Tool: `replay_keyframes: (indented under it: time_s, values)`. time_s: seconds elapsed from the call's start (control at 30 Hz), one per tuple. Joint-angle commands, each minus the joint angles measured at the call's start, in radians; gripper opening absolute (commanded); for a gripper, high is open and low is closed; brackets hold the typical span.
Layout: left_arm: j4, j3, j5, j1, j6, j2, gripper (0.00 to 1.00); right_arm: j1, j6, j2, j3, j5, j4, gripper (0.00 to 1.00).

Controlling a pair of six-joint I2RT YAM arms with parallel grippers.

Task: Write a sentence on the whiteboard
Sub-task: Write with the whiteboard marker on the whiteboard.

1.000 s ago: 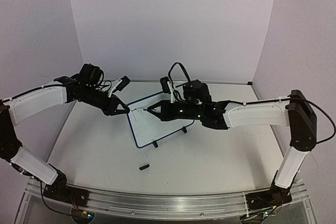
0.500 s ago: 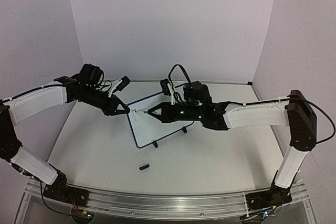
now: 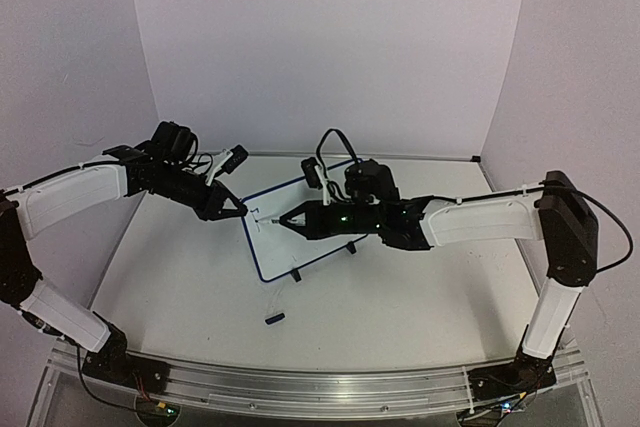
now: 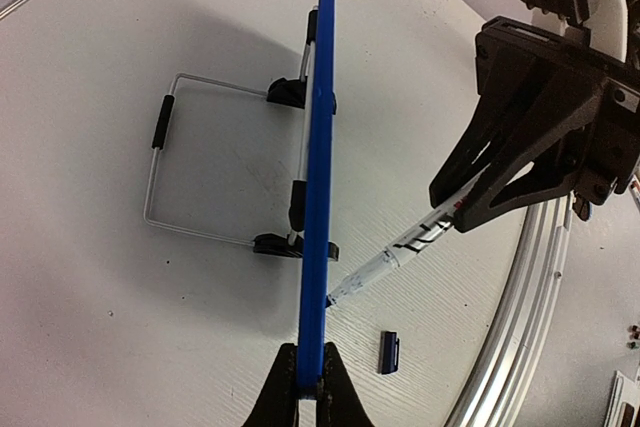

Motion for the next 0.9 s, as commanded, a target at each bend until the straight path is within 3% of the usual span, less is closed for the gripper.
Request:
replay_keyframes:
  time_s: [0.0, 0.37, 0.87]
  values:
    - [-0.011, 0.001, 0.012, -0.006, 0.005, -0.028, 0.00, -0.001, 0.009, 0.005, 0.039, 0.013, 0.027, 0.00]
    - [-0.010, 0.002, 0.011, -0.006, 0.005, -0.028, 0.00, -0.002, 0.009, -0.065, -0.005, 0.082, 0.055, 0.00]
    - [-0.012, 0.003, 0.011, -0.006, 0.005, -0.028, 0.00, -0.001, 0.005, -0.080, -0.014, 0.029, 0.069, 0.00]
